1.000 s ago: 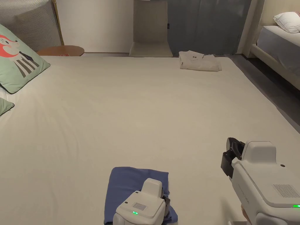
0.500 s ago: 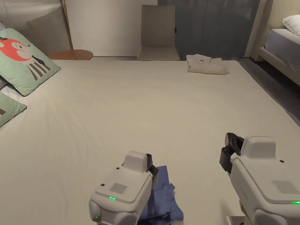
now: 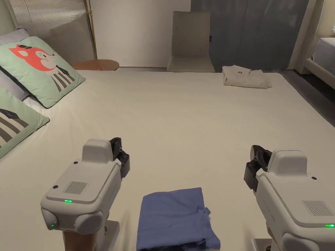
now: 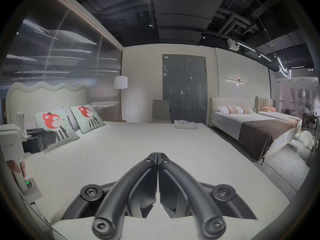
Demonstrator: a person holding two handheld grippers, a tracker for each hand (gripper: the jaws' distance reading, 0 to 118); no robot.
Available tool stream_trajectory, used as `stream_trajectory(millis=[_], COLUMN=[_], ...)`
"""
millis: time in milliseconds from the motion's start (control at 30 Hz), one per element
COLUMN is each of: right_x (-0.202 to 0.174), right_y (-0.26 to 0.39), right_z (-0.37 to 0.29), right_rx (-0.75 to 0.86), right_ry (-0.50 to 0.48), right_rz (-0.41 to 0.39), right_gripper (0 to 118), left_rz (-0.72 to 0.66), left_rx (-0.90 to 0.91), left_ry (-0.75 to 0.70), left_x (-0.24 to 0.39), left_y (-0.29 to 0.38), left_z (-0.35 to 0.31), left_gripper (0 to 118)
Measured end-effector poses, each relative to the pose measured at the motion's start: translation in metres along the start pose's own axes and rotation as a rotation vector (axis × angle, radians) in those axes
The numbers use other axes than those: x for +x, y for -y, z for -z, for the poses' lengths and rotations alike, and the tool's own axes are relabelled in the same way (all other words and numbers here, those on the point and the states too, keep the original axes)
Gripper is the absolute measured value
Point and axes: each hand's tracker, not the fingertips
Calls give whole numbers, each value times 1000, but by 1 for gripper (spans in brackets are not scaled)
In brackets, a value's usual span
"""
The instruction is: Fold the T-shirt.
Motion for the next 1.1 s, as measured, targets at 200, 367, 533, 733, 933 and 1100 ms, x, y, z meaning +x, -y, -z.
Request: stream_trajectory(millis=[200,367,533,733,933,1100], right_x=[0,-2,-19,-56,-77,-82], right_y=[0,3,20,59,107,133], right_z=[9,13,27,51,73,78], right_rx=[-4,-14,-142,-315,-483,-626], right_ry=[-13,-26,-117,-180,-190,-185], right_rz=[-4,-8,-12,-52,-81,-92], right_gripper=[0,0,0,0,0,0], left_rz=[-27,-37,-35,-39,-47,-45], left_rx=[10,9,0,-14,-39,-77], left_ry=[-32,-36,-30,-24,-8,1], left_x=[-15,-14,-14,-18,-18,-19], left_y=[-1,-1,2,9,15,29], left_z=[0,-1,-1,1,4,9], left_gripper=[0,0,0,0,0,0])
